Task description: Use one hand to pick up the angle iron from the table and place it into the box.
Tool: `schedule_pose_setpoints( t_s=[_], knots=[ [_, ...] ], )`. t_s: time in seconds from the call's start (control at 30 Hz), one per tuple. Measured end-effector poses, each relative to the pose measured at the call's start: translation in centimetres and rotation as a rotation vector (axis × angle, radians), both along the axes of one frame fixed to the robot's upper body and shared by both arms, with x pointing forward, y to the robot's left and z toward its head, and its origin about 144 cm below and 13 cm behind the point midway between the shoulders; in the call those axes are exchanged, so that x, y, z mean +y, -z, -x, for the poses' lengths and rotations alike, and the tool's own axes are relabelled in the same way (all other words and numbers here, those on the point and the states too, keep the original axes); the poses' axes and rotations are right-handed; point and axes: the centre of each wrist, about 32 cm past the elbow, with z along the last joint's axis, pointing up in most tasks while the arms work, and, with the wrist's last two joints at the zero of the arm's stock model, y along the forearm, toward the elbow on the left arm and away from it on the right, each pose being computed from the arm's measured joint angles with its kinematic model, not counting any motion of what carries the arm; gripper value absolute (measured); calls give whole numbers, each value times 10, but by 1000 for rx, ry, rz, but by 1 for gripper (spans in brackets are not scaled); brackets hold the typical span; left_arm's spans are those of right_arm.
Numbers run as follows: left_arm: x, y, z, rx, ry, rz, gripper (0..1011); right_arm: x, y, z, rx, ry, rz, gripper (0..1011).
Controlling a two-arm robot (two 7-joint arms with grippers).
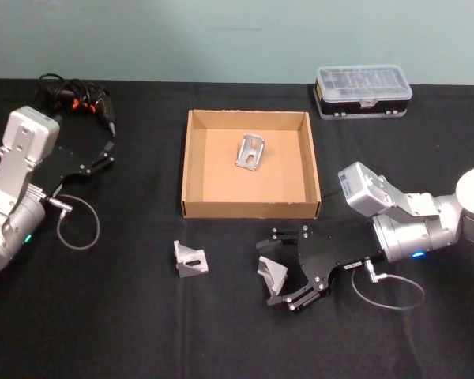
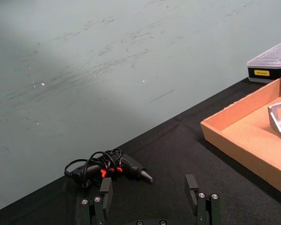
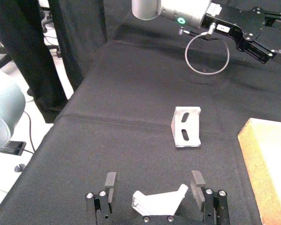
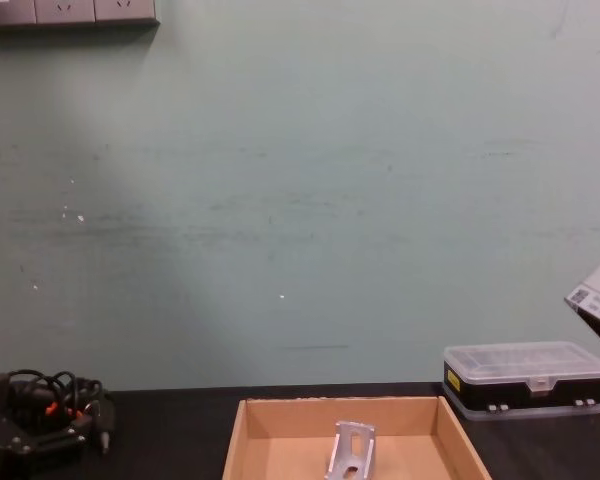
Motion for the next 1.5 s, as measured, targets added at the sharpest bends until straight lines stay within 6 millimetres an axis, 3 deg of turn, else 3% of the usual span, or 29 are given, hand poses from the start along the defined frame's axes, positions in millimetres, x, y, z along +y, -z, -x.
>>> schedule_pose_setpoints(
  t_s=[1.5],
  knots=[
    [0, 0, 0, 0, 0, 0, 1011, 14, 10, -12, 22, 13, 64, 1002]
  ],
)
